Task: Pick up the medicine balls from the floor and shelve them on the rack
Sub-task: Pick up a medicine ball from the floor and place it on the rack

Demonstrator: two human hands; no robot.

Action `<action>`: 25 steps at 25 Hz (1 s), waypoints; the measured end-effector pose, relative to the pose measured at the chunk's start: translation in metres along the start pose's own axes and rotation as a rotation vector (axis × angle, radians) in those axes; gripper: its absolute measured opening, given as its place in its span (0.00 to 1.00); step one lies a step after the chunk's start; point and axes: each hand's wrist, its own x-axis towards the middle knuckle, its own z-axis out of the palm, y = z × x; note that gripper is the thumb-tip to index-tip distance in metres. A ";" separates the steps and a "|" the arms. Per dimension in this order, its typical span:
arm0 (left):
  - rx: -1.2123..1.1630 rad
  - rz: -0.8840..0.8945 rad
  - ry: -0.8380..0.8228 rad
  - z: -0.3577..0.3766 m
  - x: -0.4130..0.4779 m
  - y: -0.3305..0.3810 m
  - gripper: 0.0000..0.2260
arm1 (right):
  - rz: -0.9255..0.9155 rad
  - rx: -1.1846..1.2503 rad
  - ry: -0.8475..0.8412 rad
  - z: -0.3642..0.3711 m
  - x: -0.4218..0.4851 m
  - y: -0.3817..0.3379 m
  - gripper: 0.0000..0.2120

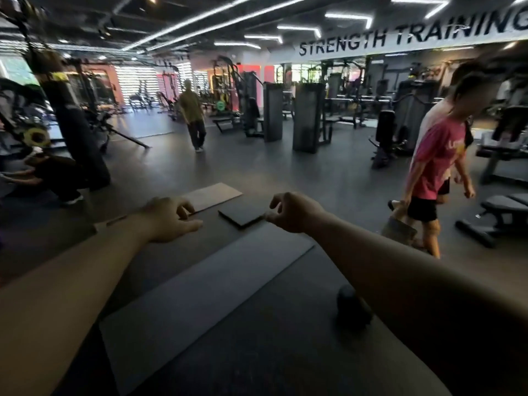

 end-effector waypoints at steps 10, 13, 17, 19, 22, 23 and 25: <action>0.070 0.176 -0.201 0.106 0.037 0.119 0.22 | 0.212 -0.001 -0.011 -0.001 -0.068 0.139 0.24; 0.106 0.203 -0.245 0.139 0.066 0.166 0.26 | 0.252 -0.003 -0.026 -0.005 -0.071 0.199 0.25; 0.164 0.191 -0.280 0.192 0.109 0.236 0.27 | 0.296 -0.003 -0.048 -0.015 -0.066 0.299 0.26; 0.169 0.166 -0.309 0.224 0.127 0.272 0.27 | 0.309 -0.013 -0.071 -0.020 -0.063 0.347 0.26; 0.164 0.154 -0.352 0.267 0.150 0.313 0.27 | 0.332 -0.031 -0.091 -0.022 -0.059 0.406 0.25; 0.163 0.151 -0.366 0.281 0.158 0.326 0.27 | 0.338 -0.032 -0.103 -0.022 -0.057 0.425 0.25; 0.167 0.142 -0.392 0.305 0.177 0.347 0.27 | 0.350 -0.026 -0.122 -0.018 -0.049 0.461 0.25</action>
